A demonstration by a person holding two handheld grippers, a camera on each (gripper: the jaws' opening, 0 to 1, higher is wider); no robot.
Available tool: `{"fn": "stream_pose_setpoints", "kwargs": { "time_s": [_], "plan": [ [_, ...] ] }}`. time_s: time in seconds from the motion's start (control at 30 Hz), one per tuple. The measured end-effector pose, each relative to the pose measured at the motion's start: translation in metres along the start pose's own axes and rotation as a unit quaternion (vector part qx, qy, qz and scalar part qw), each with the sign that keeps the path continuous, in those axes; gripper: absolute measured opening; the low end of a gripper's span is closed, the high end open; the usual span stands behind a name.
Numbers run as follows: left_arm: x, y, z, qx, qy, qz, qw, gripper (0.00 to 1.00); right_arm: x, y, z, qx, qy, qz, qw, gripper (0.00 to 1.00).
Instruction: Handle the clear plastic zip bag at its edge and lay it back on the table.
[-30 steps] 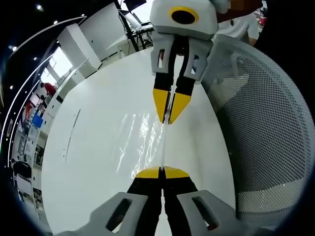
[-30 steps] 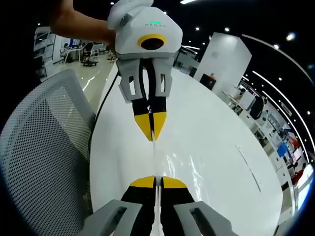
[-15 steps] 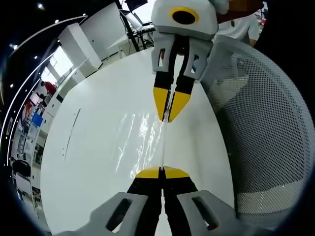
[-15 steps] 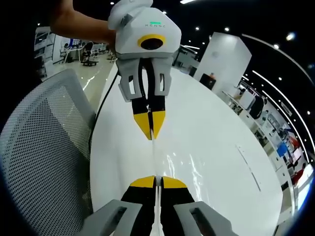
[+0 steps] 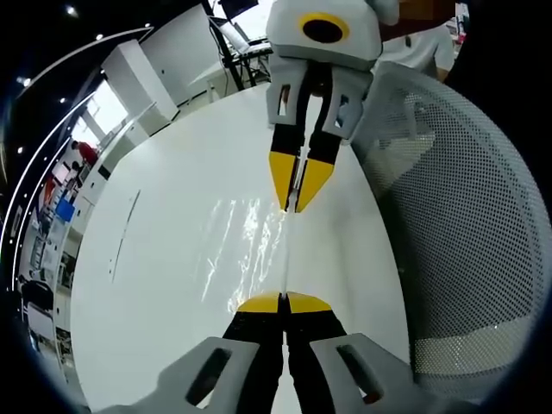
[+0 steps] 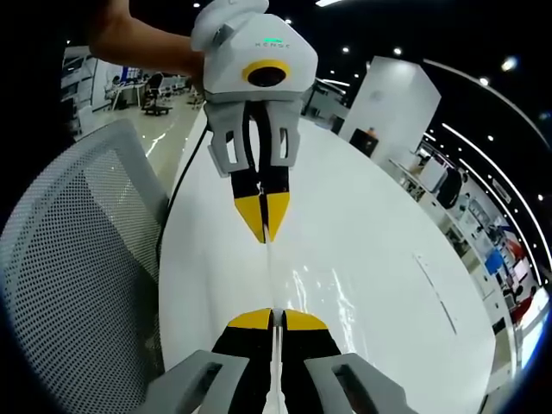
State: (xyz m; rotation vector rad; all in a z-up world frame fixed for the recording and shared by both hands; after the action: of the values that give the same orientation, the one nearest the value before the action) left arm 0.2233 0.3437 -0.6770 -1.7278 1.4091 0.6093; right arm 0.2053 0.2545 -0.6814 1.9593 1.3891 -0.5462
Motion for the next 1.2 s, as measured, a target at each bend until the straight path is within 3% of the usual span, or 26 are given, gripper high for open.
{"fn": "stream_pose_setpoints", "kwargs": {
  "time_s": [1.2],
  "plan": [
    [-0.0013,-0.0025,0.001,-0.002,0.003,-0.006,1.0,0.0,-0.0029,0.0032,0.0035,0.002,0.0,0.008,1.0,0.0]
  ]
}}
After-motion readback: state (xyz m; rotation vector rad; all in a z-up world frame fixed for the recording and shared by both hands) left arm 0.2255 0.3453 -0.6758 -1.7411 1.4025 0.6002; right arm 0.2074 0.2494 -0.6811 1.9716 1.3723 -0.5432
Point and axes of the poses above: the point that each gripper's makers call its tool centre point, and the gripper's own axes: x roughly forward along the fingers, y roughly to its right, z roughly out of its underside, the point moved 3 cm from there along -x, roughly backward along the fingers, and after that the axes turned 2 degrees about -z, right-handed, at the moved point
